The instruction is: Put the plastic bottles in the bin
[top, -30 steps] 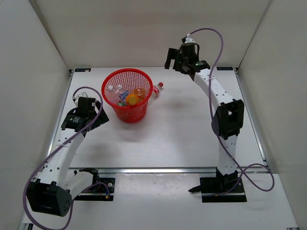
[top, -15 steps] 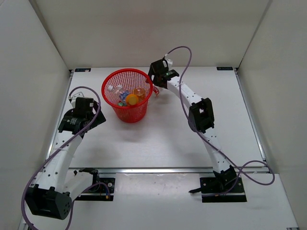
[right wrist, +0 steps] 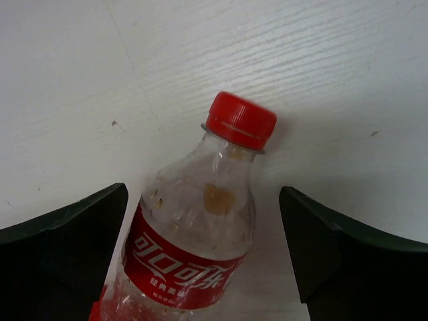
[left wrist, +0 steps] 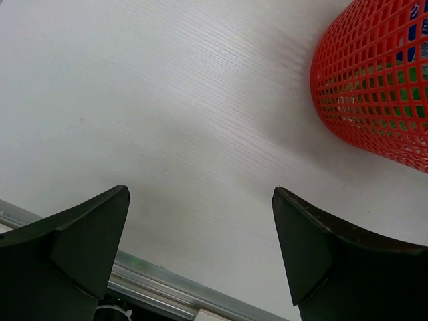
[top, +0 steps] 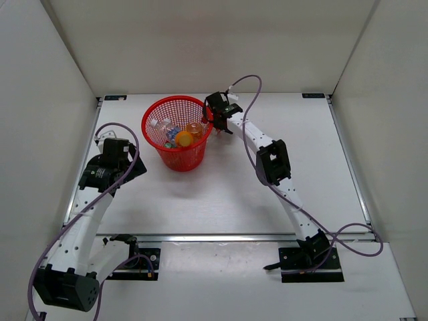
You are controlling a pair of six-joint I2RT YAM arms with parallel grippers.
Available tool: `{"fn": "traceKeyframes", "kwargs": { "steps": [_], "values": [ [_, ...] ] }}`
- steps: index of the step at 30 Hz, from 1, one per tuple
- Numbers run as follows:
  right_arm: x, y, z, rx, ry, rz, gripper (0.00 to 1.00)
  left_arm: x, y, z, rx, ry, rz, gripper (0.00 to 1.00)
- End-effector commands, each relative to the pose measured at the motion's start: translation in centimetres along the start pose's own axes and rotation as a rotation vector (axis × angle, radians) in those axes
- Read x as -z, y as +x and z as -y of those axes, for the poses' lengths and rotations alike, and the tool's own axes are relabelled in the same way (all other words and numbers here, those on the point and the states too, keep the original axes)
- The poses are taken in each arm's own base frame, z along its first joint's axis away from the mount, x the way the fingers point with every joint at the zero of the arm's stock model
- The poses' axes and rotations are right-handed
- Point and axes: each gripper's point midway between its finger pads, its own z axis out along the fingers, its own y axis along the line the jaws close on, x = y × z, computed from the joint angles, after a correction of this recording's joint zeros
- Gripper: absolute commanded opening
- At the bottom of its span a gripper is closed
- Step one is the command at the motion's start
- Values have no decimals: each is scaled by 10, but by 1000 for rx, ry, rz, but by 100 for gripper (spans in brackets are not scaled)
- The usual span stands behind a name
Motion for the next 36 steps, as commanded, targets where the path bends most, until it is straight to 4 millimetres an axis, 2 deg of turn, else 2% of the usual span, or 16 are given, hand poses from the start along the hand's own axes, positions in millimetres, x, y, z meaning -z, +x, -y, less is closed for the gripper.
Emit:
{"fn": "traceKeyframes", "kwargs": {
  "steps": [1, 3, 5, 6, 8, 10, 13, 14, 17, 21, 23, 24, 26, 30, 34, 36],
  "values": [
    [-2, -13, -1, -63, -8, 16, 94, 7, -3, -2, 1, 9, 27, 99],
    [-4, -12, 3, -62, 12, 14, 83, 9, -7, 0, 5, 16, 35, 99],
    [5, -19, -5, -43, -4, 30, 59, 9, -9, 2, 6, 26, 40, 99],
    [4, -21, 1, -30, 11, 30, 54, 10, -8, 2, -5, 28, 33, 99],
    [11, -41, 0, -21, -6, 59, 37, 11, -10, 6, 6, 43, 42, 99],
    [28, -61, 0, 10, -22, 83, 27, 13, -11, 9, 11, 62, 48, 99],
    [78, -116, -4, 103, -53, 205, 15, 14, -10, 12, 19, 85, 55, 99],
    [82, -126, -2, 117, -57, 223, 11, 16, -10, 14, 20, 102, 57, 99],
    [148, -188, -14, 176, -198, 336, 6, 16, -5, 21, 1, 143, 50, 98],
    [226, -216, -41, 234, -305, 455, 4, 17, 1, 31, 2, 197, 37, 98],
    [260, -212, -64, 309, -443, 459, 5, 20, -1, 34, 6, 219, 52, 99],
    [265, -210, -69, 319, -478, 455, 7, 21, 0, 35, 6, 227, 55, 99],
    [292, -191, -99, 443, -648, 440, 12, 19, 1, 37, 12, 240, 65, 99],
    [325, -116, -151, 715, -991, 347, 16, 23, 5, 40, -4, 269, 65, 99],
    [320, -64, -165, 880, -1056, 285, 23, 26, 3, 38, 11, 269, 81, 98],
    [310, -58, -161, 907, -1017, 277, 22, 27, 6, 39, 8, 276, 65, 99]
  ]
}}
